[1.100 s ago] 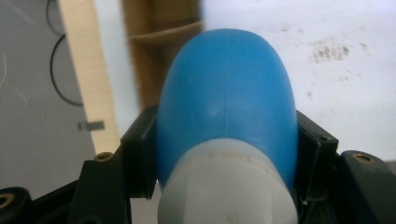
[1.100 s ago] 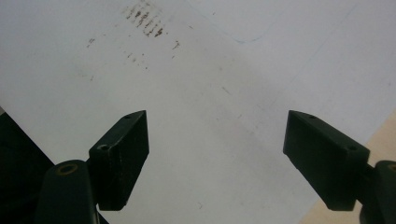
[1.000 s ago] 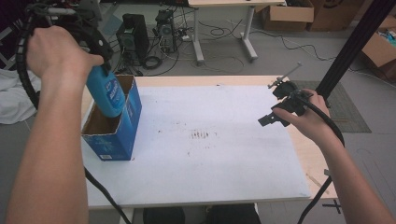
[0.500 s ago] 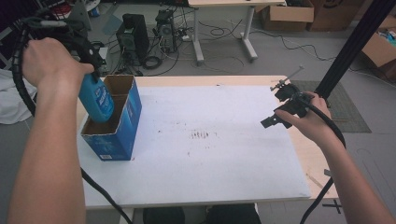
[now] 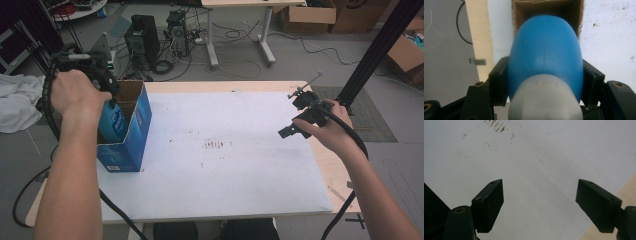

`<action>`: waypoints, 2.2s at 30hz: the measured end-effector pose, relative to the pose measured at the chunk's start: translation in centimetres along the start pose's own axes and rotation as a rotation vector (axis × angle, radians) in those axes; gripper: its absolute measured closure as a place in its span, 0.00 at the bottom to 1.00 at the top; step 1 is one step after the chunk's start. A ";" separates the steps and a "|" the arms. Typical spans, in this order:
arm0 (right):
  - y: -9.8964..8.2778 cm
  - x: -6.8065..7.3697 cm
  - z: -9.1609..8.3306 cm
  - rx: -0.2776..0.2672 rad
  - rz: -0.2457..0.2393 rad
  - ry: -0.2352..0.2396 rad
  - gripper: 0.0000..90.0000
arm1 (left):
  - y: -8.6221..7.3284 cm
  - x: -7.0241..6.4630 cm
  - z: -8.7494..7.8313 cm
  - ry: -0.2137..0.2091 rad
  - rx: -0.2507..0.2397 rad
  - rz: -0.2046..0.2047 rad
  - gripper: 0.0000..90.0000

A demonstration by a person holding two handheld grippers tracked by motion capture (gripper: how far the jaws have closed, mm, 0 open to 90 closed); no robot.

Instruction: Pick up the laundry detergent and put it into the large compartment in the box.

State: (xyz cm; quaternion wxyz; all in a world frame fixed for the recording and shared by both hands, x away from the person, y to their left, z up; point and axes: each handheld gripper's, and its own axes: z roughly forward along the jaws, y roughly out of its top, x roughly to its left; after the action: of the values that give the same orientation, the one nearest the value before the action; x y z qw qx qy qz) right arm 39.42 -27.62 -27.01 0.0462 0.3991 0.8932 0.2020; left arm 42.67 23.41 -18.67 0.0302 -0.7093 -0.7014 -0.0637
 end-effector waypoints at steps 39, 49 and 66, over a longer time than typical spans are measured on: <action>-0.5 -0.2 0.3 0.014 0.010 -0.010 0.25 | -0.2 -0.6 8.8 -0.017 0.042 0.015 0.43; -0.5 -0.2 0.4 0.010 0.009 -0.004 0.25 | -0.2 -1.0 8.9 -0.003 0.029 0.012 0.42; -0.7 -0.4 0.3 0.008 0.014 -0.004 0.25 | -0.3 -1.3 8.9 0.007 0.028 0.013 0.42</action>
State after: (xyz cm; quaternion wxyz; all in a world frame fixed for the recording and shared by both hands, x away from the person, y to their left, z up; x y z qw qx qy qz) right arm 39.29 -28.26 -27.60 0.0448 0.4060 0.8911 0.1978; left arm 42.77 23.31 -27.68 0.0431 -0.7130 -0.6976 -0.0560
